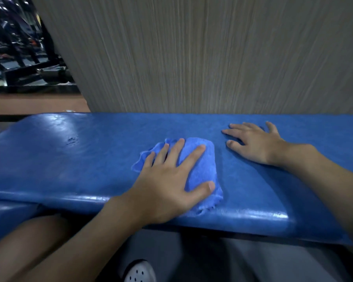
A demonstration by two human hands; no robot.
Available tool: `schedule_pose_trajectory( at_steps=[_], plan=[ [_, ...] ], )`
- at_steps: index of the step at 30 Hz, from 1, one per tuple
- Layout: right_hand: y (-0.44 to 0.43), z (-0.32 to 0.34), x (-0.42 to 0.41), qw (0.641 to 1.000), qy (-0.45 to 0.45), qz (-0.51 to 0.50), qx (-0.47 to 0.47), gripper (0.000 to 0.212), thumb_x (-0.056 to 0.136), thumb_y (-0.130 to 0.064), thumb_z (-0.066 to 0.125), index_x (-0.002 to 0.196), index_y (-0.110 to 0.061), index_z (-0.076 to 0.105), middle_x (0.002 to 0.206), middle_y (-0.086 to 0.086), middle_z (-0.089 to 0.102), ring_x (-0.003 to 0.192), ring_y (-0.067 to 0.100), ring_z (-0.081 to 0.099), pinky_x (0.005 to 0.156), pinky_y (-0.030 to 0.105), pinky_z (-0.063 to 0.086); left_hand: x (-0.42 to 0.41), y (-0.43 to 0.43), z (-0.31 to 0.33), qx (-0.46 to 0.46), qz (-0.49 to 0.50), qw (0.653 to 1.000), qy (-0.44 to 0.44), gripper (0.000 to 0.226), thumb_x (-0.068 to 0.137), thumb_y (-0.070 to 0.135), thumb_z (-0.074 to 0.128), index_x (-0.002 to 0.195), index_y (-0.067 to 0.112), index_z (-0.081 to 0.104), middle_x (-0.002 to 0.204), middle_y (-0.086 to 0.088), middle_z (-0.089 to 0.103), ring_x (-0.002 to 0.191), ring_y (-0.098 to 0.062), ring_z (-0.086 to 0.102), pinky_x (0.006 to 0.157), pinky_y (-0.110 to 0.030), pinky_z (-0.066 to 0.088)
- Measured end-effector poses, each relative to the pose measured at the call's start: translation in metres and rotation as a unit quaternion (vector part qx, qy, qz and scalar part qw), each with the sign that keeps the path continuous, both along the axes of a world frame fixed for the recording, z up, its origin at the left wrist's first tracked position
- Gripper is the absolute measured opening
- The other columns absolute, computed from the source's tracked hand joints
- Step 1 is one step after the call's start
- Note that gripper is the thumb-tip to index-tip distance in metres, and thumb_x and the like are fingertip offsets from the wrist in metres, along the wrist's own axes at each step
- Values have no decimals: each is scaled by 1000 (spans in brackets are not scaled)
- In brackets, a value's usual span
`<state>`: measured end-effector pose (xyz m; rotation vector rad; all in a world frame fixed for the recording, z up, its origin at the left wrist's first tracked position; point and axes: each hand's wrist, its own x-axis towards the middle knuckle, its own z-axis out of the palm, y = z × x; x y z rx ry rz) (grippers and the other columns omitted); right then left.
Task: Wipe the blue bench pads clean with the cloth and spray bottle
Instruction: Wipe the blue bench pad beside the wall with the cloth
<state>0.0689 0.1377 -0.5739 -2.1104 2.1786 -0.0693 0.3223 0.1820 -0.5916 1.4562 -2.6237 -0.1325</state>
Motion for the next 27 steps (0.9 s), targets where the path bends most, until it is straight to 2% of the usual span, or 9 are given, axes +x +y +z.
schedule_pose_trajectory(
  at_steps=[2,5,8,12,15,17,20,22,27],
  plan=[
    [-1,4,6,1000,-9,8,-22,49,102,-44,34,151,-41,30,163,-15,17,151,11,9,119,58,-2,6,12,-1,-5,-1,1000,11,91,65,85,5,150,57,-6,167,7,-7,153,-19,-3,121,-47,7],
    [1,-1,17,997,-59,22,-46,51,102,-44,33,153,-41,25,163,-14,16,151,9,8,120,55,0,4,5,-1,-4,5,1000,9,91,64,86,5,150,57,-6,166,7,-3,153,-20,0,121,-48,8],
    [-2,-12,21,999,-37,24,-20,53,101,-52,27,153,-44,22,164,-15,12,151,9,5,120,55,0,-5,-26,0,18,14,1000,-1,95,61,86,3,151,55,-4,166,8,-2,153,-21,-1,121,-50,7],
    [-5,-14,19,999,-29,27,-21,54,100,-54,25,153,-43,22,164,-15,10,151,9,5,120,55,1,-21,-83,4,28,32,999,3,97,61,85,5,152,53,2,166,7,1,153,-23,3,121,-52,7],
    [-4,-15,20,999,-27,29,-22,55,100,-54,24,153,-43,20,164,-15,9,151,9,3,120,55,1,-34,-129,7,30,46,998,8,83,77,84,21,153,51,7,167,5,3,152,-26,6,121,-53,6],
    [-4,-15,20,999,-28,30,-24,55,100,-55,24,153,-43,19,164,-15,8,151,9,2,119,54,0,-44,-157,10,28,57,998,6,72,90,75,30,153,50,8,167,3,3,153,-27,6,121,-53,6],
    [-3,-16,18,999,-33,32,-25,55,99,-56,23,153,-43,19,164,-15,8,151,9,2,120,54,-1,-55,-183,13,28,68,997,11,70,91,73,30,153,50,10,166,3,7,151,-28,11,120,-52,9],
    [-3,-15,17,998,-36,31,-29,55,99,-56,24,153,-43,20,164,-16,9,151,9,2,120,53,-1,-56,-188,10,27,71,997,14,71,89,75,29,153,50,10,165,3,8,151,-28,13,120,-52,9],
    [-2,-15,18,998,-46,26,-29,55,98,-57,26,152,-44,23,164,-17,11,151,8,4,120,52,0,-44,-151,10,41,67,997,25,69,92,73,31,153,52,8,168,2,-1,153,-26,1,122,-52,3]
  ],
)
